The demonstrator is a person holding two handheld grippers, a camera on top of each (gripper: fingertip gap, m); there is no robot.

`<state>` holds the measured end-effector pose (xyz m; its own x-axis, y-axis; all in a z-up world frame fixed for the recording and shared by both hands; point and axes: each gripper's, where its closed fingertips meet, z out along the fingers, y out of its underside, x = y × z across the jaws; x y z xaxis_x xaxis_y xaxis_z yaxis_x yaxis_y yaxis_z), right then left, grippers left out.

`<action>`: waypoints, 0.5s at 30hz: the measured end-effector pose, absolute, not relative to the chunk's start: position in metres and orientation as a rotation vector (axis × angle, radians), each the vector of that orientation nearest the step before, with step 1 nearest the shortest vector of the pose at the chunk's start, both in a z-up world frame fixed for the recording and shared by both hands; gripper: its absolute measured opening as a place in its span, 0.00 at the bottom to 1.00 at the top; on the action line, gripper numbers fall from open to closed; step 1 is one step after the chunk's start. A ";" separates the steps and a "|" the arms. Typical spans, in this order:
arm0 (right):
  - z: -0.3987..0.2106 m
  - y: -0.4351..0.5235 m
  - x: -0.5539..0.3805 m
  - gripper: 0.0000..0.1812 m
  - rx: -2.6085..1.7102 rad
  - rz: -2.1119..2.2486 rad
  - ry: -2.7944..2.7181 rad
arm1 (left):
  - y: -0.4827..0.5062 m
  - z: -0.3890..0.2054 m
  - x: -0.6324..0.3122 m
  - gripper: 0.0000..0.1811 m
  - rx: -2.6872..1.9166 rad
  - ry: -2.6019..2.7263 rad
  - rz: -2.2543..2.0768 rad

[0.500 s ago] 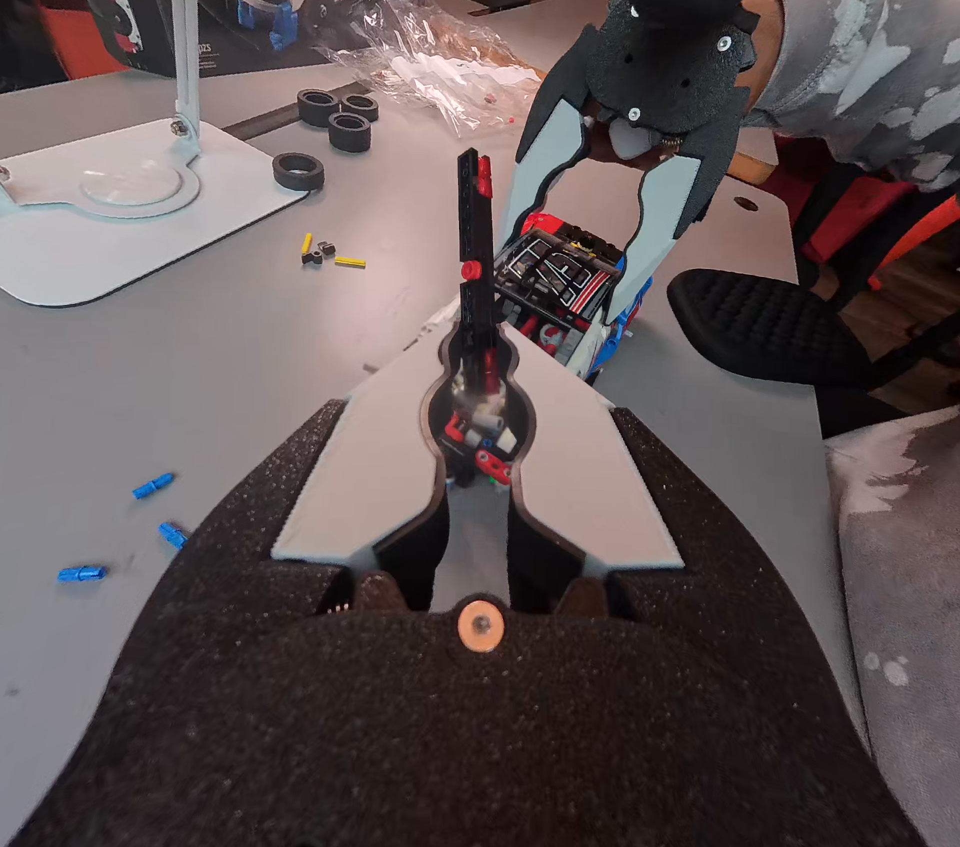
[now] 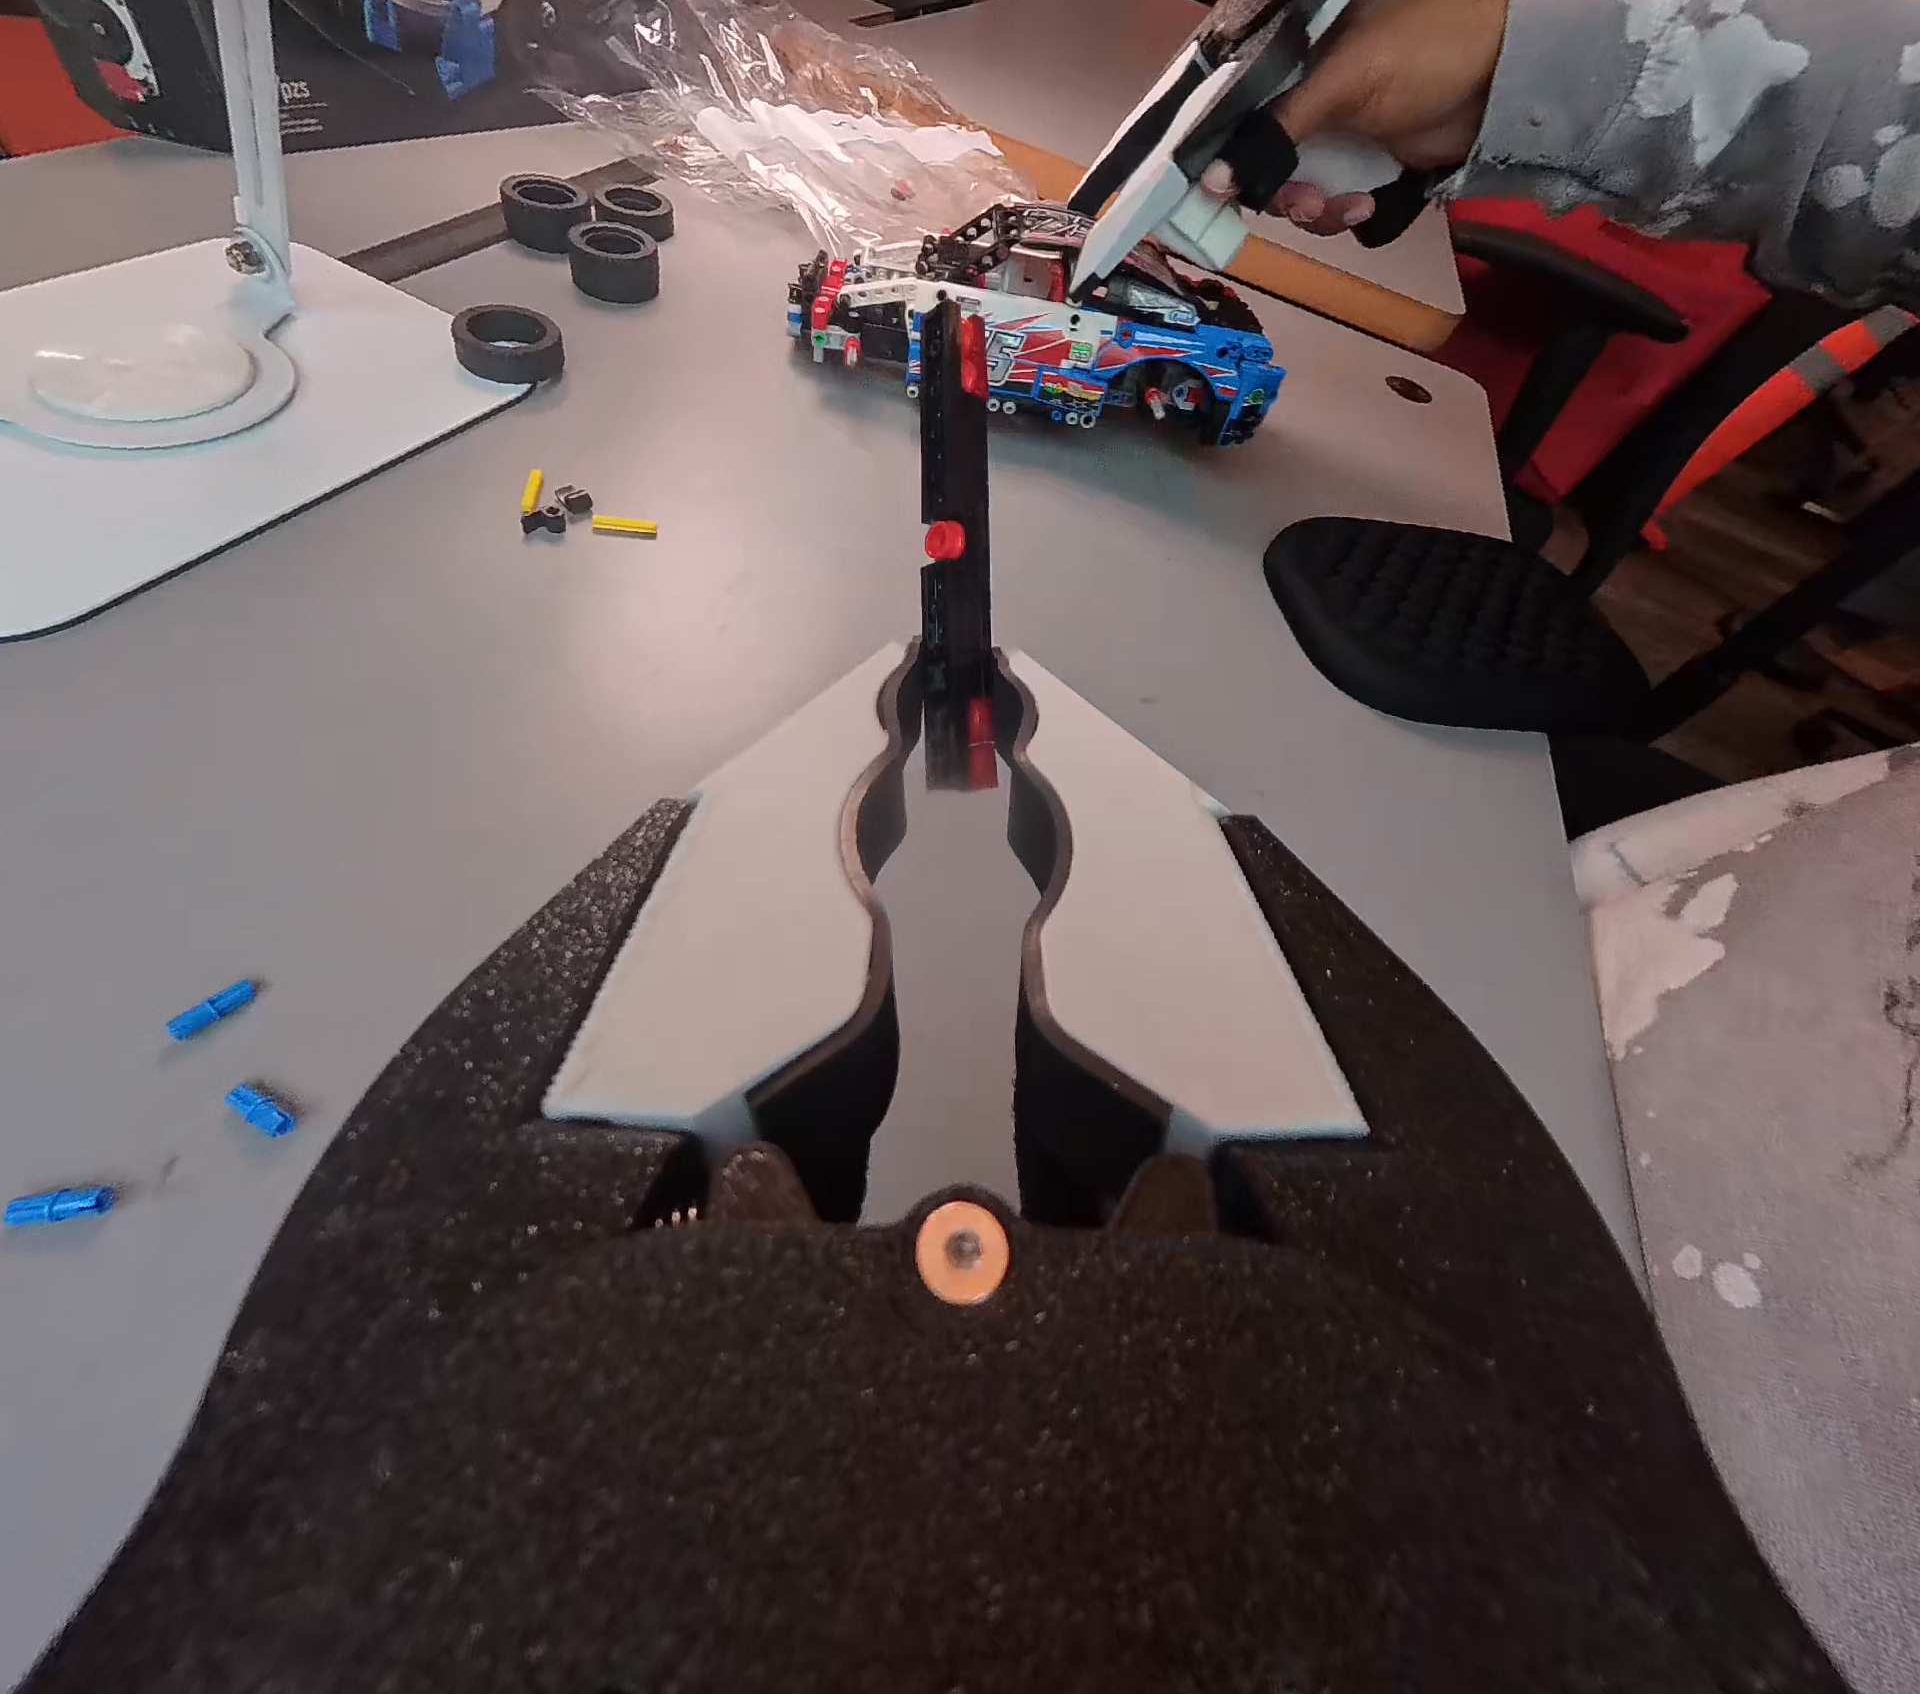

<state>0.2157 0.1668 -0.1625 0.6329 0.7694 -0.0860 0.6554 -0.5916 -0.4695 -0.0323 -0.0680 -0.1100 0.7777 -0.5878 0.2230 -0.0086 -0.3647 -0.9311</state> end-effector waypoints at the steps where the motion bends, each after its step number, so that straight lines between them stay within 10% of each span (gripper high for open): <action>1: -0.167 0.176 0.223 0.45 -2.471 0.375 -1.082 | -0.069 -0.111 -0.030 0.06 -1.863 0.464 -0.652; 15: -0.106 0.166 0.148 0.42 -1.883 0.488 -1.256 | -0.071 -0.169 -0.009 0.06 -2.074 0.578 -0.671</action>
